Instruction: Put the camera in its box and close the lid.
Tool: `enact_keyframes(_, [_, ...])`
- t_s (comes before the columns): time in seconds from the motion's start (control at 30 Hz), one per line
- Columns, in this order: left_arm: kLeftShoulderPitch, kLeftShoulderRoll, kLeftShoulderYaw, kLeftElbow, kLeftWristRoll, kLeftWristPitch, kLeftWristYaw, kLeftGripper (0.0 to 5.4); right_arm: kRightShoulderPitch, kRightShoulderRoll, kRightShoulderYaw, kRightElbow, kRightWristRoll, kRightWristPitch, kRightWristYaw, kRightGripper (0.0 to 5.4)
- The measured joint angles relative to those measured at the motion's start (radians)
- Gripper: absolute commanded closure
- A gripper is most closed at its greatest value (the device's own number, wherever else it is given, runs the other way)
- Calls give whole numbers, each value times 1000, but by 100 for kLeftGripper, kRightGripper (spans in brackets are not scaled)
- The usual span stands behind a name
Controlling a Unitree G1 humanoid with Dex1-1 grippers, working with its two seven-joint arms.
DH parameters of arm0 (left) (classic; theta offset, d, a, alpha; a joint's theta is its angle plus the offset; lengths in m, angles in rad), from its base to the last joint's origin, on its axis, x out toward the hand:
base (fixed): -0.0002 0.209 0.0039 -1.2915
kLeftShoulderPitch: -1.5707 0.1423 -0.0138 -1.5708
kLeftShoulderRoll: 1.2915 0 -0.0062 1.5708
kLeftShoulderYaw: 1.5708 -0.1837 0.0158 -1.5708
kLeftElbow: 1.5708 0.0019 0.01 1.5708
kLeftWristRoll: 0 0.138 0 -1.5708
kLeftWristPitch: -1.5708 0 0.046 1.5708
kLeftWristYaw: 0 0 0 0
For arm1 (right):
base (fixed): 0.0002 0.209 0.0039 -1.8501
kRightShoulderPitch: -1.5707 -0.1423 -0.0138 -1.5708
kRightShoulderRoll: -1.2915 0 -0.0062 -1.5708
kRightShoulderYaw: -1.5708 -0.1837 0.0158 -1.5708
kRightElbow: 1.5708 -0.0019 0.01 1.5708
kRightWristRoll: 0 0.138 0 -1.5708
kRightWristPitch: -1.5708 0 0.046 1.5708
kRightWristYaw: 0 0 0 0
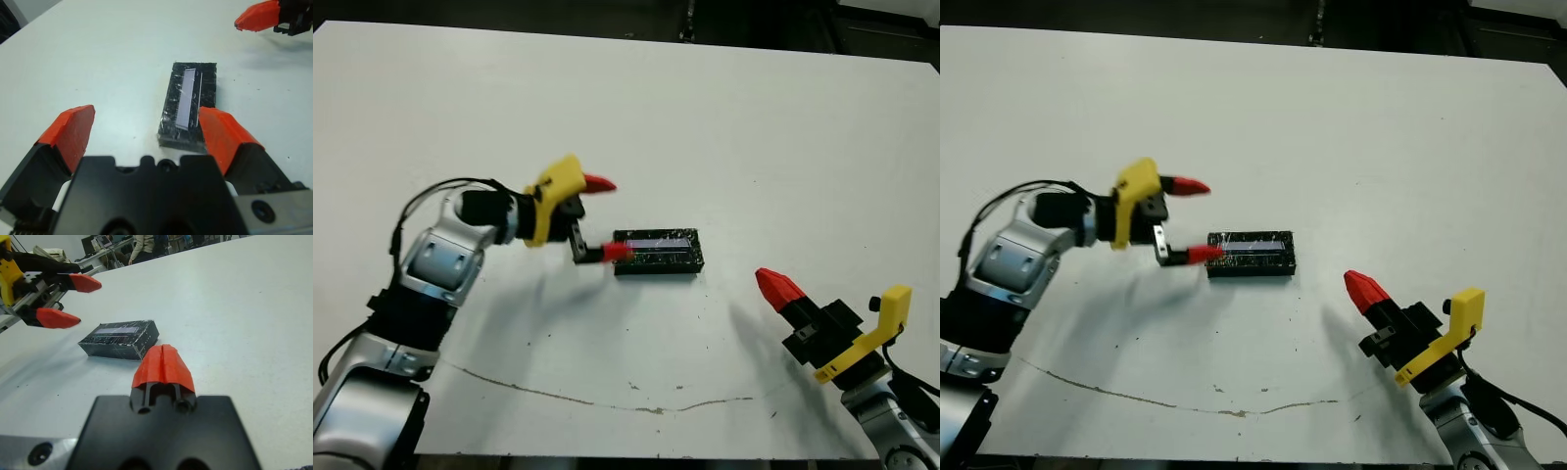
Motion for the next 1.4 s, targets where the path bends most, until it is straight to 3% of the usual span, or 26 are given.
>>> enact_keyframes(0.17, [-20,128,13,-15,-26,11,-143,2,5,0,1,-1,0,0,0,540])
enact_keyframes(0.27, [-20,152,94,-63,-93,31,-121,18,7,1,3,1,-1,0,0,540])
enact_keyframes(0.37, [21,48,197,-151,-177,72,76,54,7,3,5,0,-11,-3,-5,540])
enact_keyframes(0.5, [118,-116,197,-234,-215,95,271,114,11,9,5,-5,-11,-3,-23,540])
enact_keyframes(0.67, [188,-263,128,-318,-193,132,495,190,13,21,4,-6,-13,-3,-31,540])
enact_keyframes(0.87, [228,-387,25,-317,-135,177,675,282,17,23,6,-10,-27,-5,-39,540])
enact_keyframes(1.4, [217,-409,-91,-163,-2,207,745,525,21,25,5,-11,-17,-9,-37,540])
